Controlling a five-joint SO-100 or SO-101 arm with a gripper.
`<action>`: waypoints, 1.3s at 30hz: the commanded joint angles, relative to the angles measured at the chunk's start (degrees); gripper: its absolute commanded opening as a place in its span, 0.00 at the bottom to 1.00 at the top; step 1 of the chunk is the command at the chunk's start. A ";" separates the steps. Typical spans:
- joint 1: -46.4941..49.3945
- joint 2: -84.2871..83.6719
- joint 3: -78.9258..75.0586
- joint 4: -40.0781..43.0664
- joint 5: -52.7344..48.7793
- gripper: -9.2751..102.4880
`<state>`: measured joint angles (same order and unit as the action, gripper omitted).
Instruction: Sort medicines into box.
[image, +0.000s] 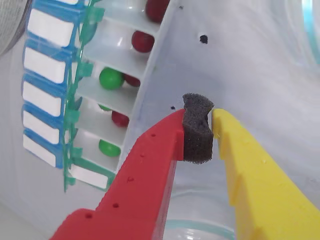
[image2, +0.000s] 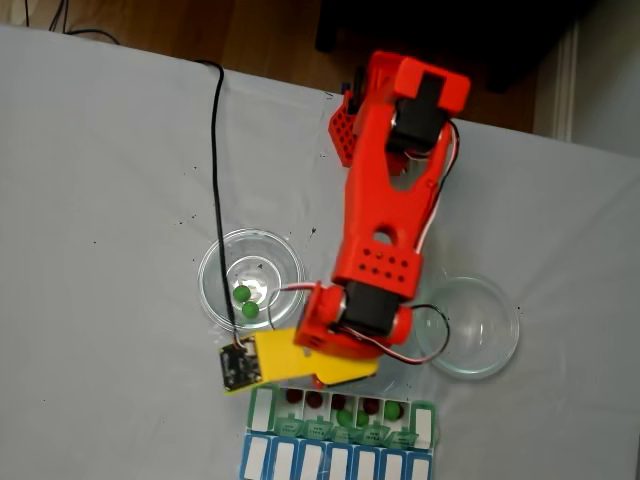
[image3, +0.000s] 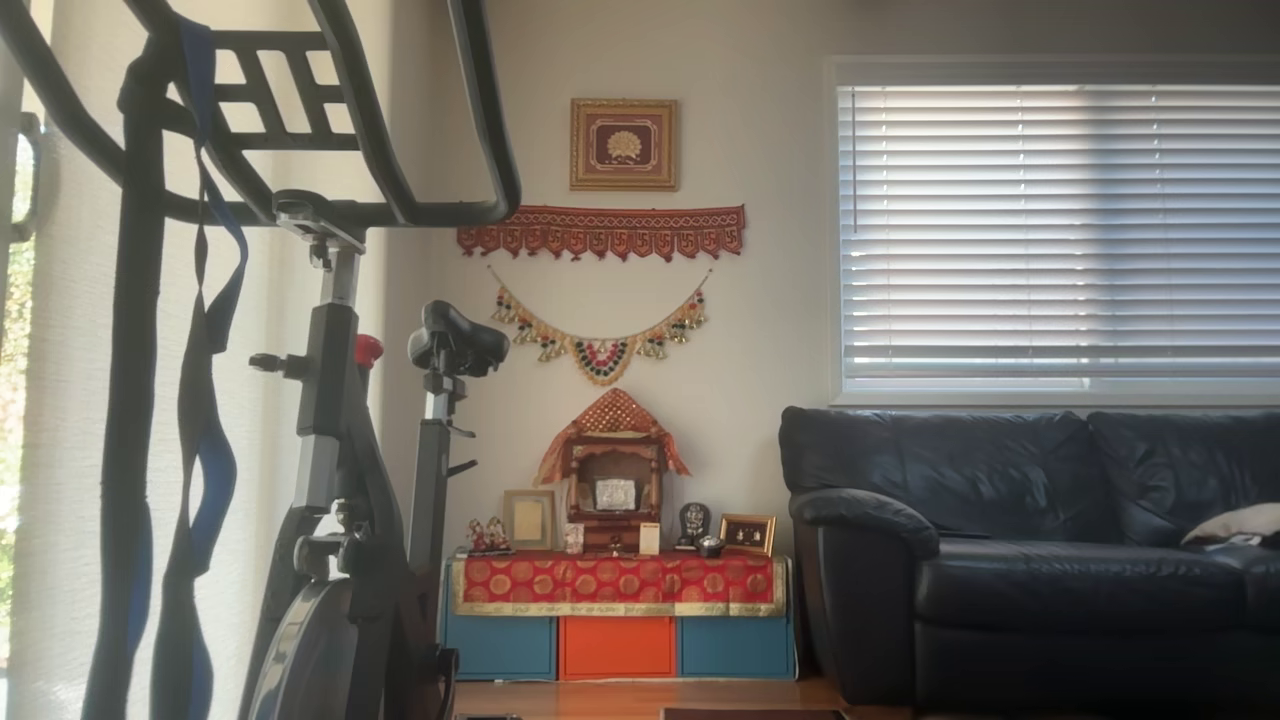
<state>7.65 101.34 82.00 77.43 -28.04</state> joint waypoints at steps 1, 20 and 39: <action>3.69 7.82 0.09 0.00 -3.08 0.10; 14.77 15.91 18.63 -3.52 -1.49 0.09; 19.60 5.80 19.78 -13.89 6.68 0.09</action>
<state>26.46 106.00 102.30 64.25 -21.97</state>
